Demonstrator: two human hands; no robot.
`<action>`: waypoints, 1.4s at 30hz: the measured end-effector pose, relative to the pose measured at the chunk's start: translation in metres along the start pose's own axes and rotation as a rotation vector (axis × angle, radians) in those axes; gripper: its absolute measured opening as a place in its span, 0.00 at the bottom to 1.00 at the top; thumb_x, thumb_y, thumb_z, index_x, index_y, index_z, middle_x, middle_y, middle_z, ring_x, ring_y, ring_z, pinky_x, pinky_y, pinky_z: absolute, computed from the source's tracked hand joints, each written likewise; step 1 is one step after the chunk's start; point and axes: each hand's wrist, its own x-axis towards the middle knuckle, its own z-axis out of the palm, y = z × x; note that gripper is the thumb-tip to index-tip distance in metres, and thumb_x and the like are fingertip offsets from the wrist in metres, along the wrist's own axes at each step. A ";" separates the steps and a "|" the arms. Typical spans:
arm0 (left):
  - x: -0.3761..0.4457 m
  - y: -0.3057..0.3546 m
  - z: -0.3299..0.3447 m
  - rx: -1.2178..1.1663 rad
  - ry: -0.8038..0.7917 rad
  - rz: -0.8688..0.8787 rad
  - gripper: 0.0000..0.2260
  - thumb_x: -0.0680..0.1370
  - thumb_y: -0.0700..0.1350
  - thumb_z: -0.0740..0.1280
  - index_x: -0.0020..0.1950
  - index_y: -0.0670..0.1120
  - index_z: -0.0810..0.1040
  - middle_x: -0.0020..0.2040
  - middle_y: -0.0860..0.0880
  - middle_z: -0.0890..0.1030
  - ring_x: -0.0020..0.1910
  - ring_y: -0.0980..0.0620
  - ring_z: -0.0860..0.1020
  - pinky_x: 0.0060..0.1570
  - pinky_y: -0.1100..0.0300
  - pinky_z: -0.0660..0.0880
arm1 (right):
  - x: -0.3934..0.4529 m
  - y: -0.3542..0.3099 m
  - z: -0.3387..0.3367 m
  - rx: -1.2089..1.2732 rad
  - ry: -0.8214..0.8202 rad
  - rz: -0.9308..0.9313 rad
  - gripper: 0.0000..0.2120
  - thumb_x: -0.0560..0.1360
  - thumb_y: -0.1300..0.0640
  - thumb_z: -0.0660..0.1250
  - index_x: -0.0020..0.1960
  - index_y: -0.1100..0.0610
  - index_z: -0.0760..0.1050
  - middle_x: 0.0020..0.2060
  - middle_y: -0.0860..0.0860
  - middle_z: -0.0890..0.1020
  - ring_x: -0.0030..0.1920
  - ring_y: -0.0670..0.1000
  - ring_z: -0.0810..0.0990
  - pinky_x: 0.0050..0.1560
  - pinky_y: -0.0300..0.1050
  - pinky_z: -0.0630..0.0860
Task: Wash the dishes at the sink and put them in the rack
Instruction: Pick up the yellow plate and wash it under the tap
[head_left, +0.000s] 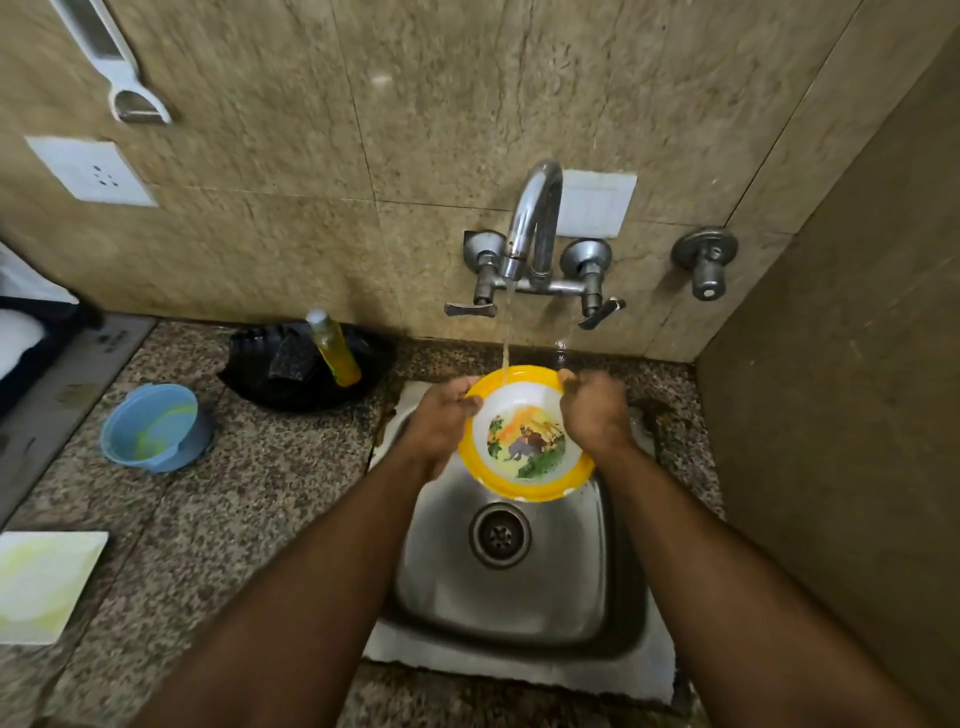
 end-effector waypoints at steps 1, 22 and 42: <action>-0.004 -0.009 0.002 -0.152 0.002 -0.036 0.16 0.79 0.39 0.67 0.66 0.39 0.78 0.59 0.36 0.84 0.55 0.39 0.83 0.59 0.40 0.79 | -0.002 -0.002 0.001 0.023 0.022 0.027 0.16 0.84 0.57 0.60 0.52 0.67 0.82 0.52 0.65 0.84 0.55 0.67 0.82 0.54 0.52 0.75; -0.015 0.001 0.026 -0.276 0.382 -0.078 0.09 0.83 0.46 0.68 0.55 0.43 0.84 0.50 0.41 0.86 0.51 0.42 0.85 0.60 0.43 0.81 | -0.065 -0.024 0.053 0.164 -0.428 -0.492 0.29 0.84 0.42 0.47 0.83 0.51 0.60 0.83 0.54 0.57 0.84 0.54 0.49 0.82 0.56 0.48; -0.037 -0.004 0.011 0.163 0.424 -0.145 0.11 0.59 0.39 0.69 0.39 0.46 0.82 0.45 0.35 0.85 0.44 0.34 0.84 0.44 0.35 0.83 | -0.023 -0.010 0.008 0.144 -0.185 0.091 0.28 0.72 0.59 0.74 0.71 0.58 0.75 0.64 0.60 0.81 0.62 0.62 0.80 0.56 0.51 0.78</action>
